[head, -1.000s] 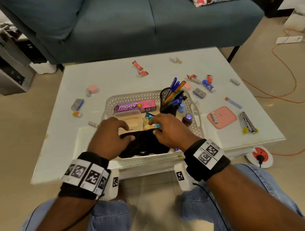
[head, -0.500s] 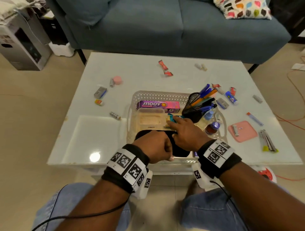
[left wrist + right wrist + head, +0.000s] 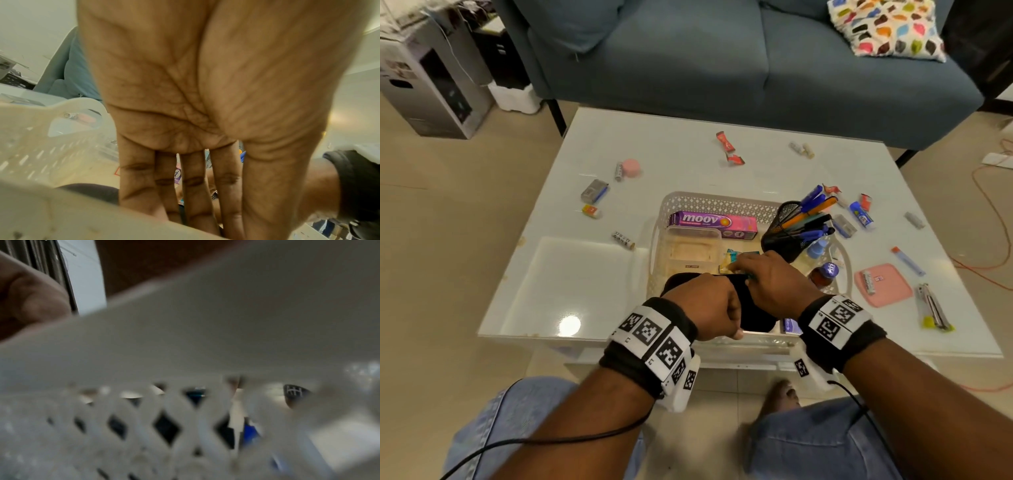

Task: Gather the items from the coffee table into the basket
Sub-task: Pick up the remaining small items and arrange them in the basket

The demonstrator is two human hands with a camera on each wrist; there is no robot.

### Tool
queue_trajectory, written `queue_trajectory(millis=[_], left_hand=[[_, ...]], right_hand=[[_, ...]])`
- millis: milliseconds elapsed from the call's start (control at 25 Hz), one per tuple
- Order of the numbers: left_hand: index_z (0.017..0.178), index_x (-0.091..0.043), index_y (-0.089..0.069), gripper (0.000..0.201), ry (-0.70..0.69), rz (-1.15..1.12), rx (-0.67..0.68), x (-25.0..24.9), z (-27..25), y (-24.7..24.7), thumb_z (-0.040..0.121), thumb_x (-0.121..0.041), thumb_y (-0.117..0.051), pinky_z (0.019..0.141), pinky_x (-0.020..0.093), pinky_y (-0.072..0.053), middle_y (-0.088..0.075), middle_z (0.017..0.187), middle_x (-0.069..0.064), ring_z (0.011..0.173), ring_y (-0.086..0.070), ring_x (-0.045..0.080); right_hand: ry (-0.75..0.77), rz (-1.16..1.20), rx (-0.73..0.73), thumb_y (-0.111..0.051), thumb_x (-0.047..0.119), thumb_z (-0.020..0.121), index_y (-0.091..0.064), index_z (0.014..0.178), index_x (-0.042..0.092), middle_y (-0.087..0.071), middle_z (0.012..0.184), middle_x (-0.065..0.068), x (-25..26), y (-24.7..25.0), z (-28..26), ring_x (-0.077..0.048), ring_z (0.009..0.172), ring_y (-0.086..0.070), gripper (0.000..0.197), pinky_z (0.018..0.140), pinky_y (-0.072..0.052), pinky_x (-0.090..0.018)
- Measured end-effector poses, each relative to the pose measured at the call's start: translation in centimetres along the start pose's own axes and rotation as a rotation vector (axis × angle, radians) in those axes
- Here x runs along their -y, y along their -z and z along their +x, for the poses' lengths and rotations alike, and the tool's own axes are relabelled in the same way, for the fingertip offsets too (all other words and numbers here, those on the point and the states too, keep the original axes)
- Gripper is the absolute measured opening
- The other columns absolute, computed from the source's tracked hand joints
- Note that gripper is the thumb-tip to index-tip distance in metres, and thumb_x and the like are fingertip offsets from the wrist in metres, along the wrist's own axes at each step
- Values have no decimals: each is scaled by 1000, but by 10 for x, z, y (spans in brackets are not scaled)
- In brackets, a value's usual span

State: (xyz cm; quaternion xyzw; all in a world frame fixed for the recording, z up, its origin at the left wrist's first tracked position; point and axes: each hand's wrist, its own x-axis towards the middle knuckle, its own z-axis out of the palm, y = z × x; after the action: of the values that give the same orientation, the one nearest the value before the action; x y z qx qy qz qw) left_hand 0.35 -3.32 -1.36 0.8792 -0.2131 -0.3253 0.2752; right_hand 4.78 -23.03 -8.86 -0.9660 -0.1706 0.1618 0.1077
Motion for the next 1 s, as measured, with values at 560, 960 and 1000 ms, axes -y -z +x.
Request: queue_trajectory(millis=[560,960,1000], left_hand=[[94,-23,-77,14,-28,-102,-196,14,-17,39,88,-35,-74,78,20,-52,-73,90,-10,83,-67,3],[112,-15,-73,33,578,226,-642,181,27,179,88,-39,-71,105,37,-48,-67,128,11,123,-58,32],[117,-16,-71,38,613,234,-633,195,34,181,89,-41,-70,109,38,-46,-64,134,11,128,-55,32]], right_hand=[[10,293,-268,-69,30,91,-72,107,24,-70,108,4,21,15,-33,-17,106,-61,17,91,-52,-37],[-32,205,-169,-67,40,89,-70,102,26,-71,100,4,23,13,-10,-20,96,-67,20,80,-58,-41],[-32,193,-165,-67,41,89,-70,102,26,-71,100,4,23,13,-11,-20,95,-66,19,80,-58,-41]])
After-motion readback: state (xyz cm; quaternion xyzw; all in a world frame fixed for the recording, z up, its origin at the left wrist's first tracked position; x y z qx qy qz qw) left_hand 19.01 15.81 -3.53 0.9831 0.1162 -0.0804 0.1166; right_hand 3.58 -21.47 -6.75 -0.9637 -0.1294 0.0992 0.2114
